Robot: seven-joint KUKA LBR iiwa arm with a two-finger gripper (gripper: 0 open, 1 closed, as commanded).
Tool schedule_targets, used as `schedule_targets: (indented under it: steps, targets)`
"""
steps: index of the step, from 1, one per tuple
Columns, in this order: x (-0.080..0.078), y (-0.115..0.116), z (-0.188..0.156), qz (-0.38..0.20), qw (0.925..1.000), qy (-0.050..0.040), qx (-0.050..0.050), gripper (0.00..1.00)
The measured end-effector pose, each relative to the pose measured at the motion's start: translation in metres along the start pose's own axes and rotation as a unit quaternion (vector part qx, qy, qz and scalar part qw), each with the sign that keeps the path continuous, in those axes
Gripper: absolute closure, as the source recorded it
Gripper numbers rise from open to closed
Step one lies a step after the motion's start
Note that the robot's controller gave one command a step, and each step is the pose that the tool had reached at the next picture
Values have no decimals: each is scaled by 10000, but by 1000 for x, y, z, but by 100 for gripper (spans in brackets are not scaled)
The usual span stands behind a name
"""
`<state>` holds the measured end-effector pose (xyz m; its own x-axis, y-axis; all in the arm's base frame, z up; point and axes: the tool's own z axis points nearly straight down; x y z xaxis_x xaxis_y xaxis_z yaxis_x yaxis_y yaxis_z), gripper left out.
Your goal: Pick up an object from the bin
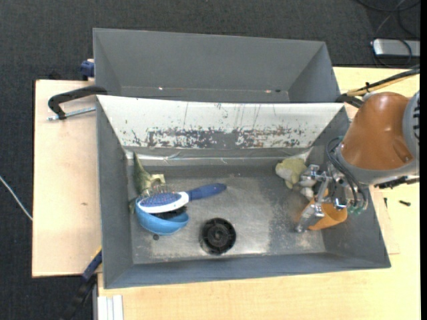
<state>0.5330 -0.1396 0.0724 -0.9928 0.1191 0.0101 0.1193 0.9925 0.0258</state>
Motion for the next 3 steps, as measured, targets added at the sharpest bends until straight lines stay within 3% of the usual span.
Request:
schedule_targets:
  steps: [1,2,3]
  targets:
    - [-3,3,-1,-27,10000,-76,-6,100]
    - [-1,0,1,-9,10000,-37,7,0]
    - [-3,2,0,-26,10000,-77,-1,100]
